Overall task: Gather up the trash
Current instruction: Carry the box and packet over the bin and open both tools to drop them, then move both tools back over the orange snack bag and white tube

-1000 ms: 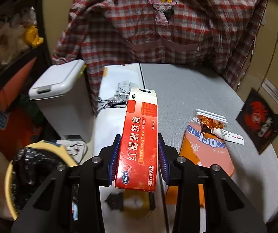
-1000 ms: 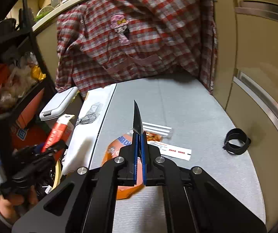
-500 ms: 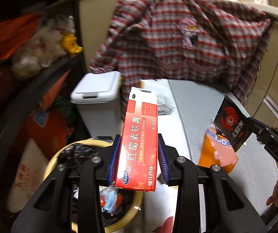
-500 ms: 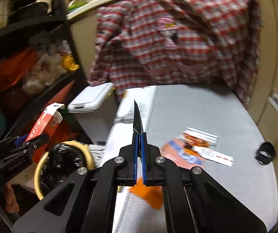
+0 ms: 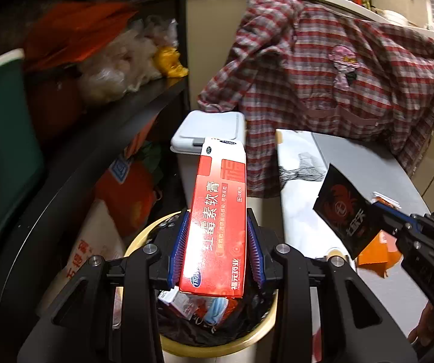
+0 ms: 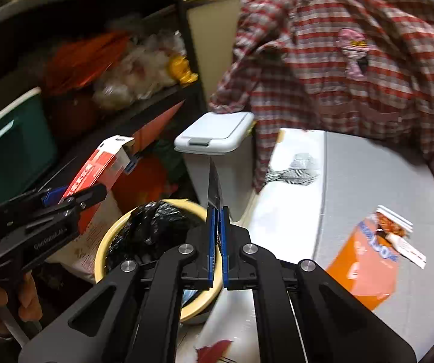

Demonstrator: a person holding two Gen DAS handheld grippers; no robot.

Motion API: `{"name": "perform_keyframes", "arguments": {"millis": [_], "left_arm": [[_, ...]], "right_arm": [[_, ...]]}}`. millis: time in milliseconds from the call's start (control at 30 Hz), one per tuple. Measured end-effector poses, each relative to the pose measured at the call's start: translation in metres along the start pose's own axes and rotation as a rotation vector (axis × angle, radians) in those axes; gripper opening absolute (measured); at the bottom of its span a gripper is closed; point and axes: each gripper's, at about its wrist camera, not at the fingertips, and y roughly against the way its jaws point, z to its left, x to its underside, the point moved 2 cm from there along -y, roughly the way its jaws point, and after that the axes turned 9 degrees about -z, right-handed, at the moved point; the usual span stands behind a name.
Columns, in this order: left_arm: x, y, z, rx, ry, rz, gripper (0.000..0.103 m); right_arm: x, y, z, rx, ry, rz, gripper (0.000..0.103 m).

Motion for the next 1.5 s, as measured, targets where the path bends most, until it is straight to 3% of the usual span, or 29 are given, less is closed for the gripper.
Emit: {"name": "perform_keyframes", "arguments": {"millis": [233, 567, 1167, 1233, 1300, 1333, 1400, 1500], "left_arm": [[0.006, -0.008, 0.032, -0.027, 0.039, 0.022, 0.036], [0.012, -0.018, 0.044, -0.019, 0.043, 0.051, 0.036], [0.02, -0.038, 0.066, -0.084, 0.045, 0.105, 0.037], [0.021, -0.04, 0.067, -0.095, 0.044, 0.11, 0.041], [0.02, -0.039, 0.068, -0.12, 0.042, 0.103, 0.077], [0.019, -0.038, 0.068, -0.137, 0.041, 0.091, 0.083], [0.019, -0.037, 0.068, -0.154, 0.025, 0.083, 0.087], [0.02, -0.04, 0.069, -0.155, 0.019, 0.1, 0.087]], "right_arm": [[0.007, -0.024, 0.026, -0.031, 0.024, 0.037, 0.004], [0.012, -0.055, 0.056, -0.074, 0.034, 0.07, 0.004], [0.013, -0.073, 0.068, -0.096, 0.03, 0.082, 0.004], [0.012, -0.074, 0.068, -0.097, 0.029, 0.082, 0.009], [0.012, -0.075, 0.068, -0.096, 0.024, 0.085, 0.014], [0.011, -0.076, 0.068, -0.096, 0.019, 0.093, 0.029], [0.01, -0.076, 0.068, -0.08, 0.009, 0.084, 0.049], [0.008, -0.075, 0.067, -0.069, 0.006, 0.075, 0.053]]}}
